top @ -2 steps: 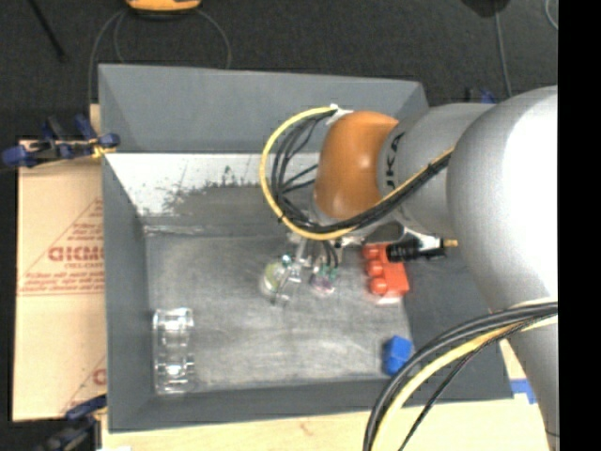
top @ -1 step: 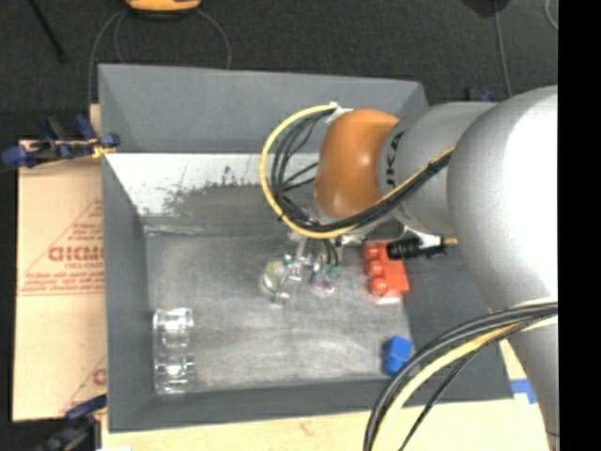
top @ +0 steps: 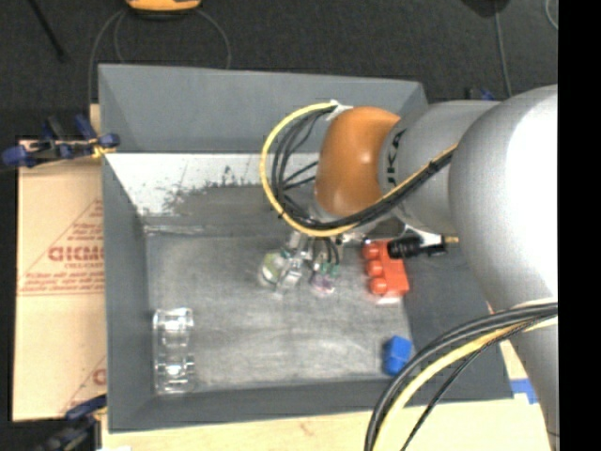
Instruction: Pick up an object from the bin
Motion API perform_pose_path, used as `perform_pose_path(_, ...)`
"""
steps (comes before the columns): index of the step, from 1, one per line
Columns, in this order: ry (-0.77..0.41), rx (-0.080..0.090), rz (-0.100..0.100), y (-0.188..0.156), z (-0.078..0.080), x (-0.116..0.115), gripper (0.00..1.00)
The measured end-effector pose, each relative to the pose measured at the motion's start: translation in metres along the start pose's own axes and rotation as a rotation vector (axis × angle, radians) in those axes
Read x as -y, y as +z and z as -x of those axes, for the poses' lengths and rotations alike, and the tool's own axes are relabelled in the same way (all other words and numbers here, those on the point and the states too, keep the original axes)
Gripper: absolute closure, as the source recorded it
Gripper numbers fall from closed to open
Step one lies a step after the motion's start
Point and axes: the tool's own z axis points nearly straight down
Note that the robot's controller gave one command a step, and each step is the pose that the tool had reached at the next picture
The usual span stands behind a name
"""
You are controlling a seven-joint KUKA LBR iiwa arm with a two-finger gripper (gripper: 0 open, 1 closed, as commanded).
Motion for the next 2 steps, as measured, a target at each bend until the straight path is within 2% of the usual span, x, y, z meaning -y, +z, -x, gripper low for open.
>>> perform_pose_path(1, -0.004, 0.005, 0.0, -0.014, 0.002, 0.0, 1.0)
perform_pose_path(2, -0.008, 0.008, 0.002, -0.076, 0.004, -0.001, 1.0)
